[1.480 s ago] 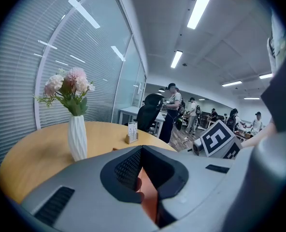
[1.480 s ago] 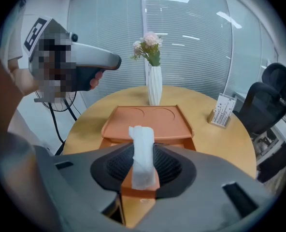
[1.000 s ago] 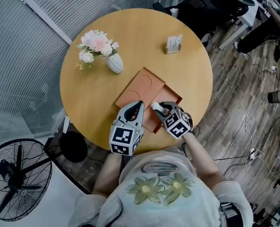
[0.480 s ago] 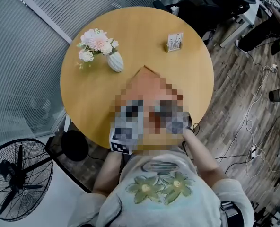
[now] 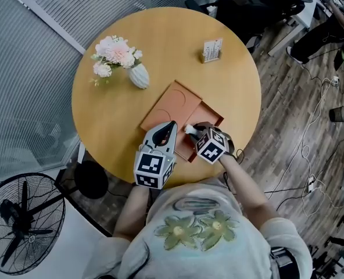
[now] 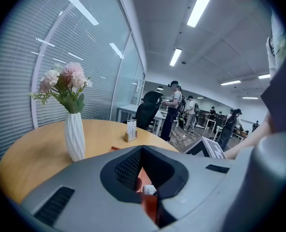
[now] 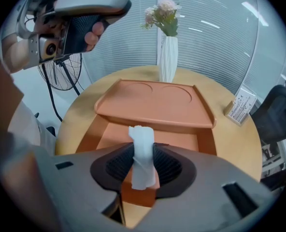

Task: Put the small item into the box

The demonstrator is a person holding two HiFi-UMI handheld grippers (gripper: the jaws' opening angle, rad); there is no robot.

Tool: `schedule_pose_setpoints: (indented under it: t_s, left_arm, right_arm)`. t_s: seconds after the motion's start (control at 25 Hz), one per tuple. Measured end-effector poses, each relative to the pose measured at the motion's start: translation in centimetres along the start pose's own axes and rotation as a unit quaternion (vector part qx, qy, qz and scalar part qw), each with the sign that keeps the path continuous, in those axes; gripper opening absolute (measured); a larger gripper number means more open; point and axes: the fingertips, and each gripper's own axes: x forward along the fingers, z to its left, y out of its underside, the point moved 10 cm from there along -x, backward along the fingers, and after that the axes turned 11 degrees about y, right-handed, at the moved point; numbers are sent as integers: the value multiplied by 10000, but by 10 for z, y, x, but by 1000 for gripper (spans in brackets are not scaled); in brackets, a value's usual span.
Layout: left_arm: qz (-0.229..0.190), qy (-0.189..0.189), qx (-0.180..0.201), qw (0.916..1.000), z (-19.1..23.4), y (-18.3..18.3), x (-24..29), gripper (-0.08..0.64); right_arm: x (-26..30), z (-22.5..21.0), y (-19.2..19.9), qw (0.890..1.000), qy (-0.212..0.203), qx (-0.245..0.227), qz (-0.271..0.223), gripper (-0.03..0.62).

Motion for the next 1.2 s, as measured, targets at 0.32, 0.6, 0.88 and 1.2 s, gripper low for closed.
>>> schedule_pose_setpoints:
  t_s: [0.32, 0.6, 0.88, 1.2]
  left_arm:
    - [20, 17, -33, 10000, 2, 2, 1, 9]
    - [13, 11, -61, 10000, 4, 3, 2, 9]
    - [31, -8, -101, 9999, 7, 6, 4, 9]
    - [47, -26, -133, 9999, 9, 7, 5, 9]
  right_arm:
    - [8, 1, -1, 9995, -46, -230, 216, 133]
    - [17, 4, -1, 9984, -95, -416, 365, 133]
    - [25, 7, -2, 9963, -217, -625, 550, 133]
    - [29, 7, -4, 9960, -253, -617, 595, 135]
